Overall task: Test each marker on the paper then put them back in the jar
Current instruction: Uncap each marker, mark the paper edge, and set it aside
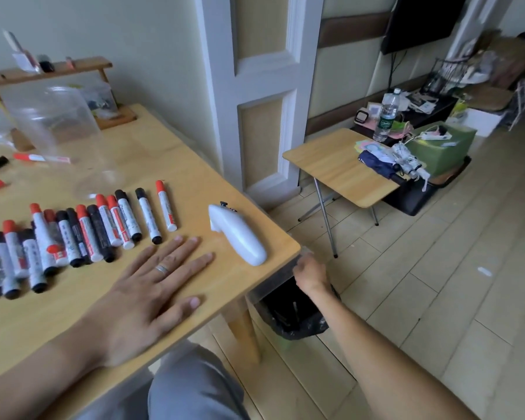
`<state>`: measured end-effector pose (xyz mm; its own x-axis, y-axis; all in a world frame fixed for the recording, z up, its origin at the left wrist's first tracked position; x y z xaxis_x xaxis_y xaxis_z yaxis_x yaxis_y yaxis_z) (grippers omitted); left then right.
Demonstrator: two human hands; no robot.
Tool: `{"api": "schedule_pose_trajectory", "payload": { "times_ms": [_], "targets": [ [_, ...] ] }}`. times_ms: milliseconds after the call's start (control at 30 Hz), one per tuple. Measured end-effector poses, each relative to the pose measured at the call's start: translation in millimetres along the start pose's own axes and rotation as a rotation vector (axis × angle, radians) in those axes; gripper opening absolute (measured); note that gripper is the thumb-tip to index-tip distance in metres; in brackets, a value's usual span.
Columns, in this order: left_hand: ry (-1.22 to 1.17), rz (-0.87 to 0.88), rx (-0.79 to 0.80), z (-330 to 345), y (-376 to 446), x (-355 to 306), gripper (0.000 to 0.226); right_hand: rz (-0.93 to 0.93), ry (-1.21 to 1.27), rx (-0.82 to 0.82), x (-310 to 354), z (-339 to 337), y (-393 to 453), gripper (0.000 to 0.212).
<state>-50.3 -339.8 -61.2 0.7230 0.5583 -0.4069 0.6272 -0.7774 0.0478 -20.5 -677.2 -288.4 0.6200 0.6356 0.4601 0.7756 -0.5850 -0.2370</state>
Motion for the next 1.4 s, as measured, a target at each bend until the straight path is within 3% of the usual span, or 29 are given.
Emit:
{"api": "schedule_pose_trajectory", "payload": {
  "times_ms": [267,400,500,667,867,967,1033,1100,1200,1400],
  "targets": [
    [-0.118,0.002,-0.073,-8.3,-5.1,3.2,0.060,-0.205,0.172,-0.349,99.5,-204.5,-36.1,0.029],
    [-0.170,-0.008,-0.172,-29.6,-22.7,14.3,0.053,-0.517,0.151,-0.431,210.3,-244.1,-114.3,0.019],
    [-0.148,-0.072,-0.231,-62.8,-48.2,35.1,0.055,-0.738,0.181,-0.336,290.9,-207.9,-178.8,0.017],
    [-0.090,-0.211,-0.410,-129.4,-122.5,103.5,0.031,-0.975,0.190,-0.200,406.5,-116.1,-254.4,0.018],
    [-0.085,-0.513,-0.638,-181.2,-223.8,219.2,0.036,-1.083,0.109,-0.084,506.3,-24.6,-298.7,0.016],
    [-0.082,-0.692,-0.725,-194.2,-280.1,282.2,0.030,-1.113,0.031,-0.021,551.1,14.1,-312.8,0.016],
    [-0.093,-0.773,-0.757,-192.2,-307.7,311.7,0.049,-1.119,-0.038,0.001,577.2,39.5,-314.2,0.017],
    [-0.058,-0.785,-0.736,-183.4,-317.8,329.4,0.061,-1.118,-0.088,0.018,603.4,63.8,-310.3,0.018],
    [-0.038,-0.781,-0.691,-172.9,-316.2,337.5,0.060,-1.128,-0.154,0.002,645.7,90.0,-302.1,0.024],
    [-0.032,-0.759,-0.701,-168.2,-313.1,340.2,0.064,-1.025,-0.413,-0.122,693.7,120.2,-253.3,0.054]
  ]
}}
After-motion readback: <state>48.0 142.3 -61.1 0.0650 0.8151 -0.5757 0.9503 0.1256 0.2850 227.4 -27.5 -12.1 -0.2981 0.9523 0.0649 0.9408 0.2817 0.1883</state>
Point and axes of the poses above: each hand's wrist, its own y-axis towards the middle knuckle, its own z-axis out of the palm, x = y × z, the point moved 10 cm from there along y, towards the middle knuckle, and after that the axes turned 12 degrees about -y, right-handed, at the moved point
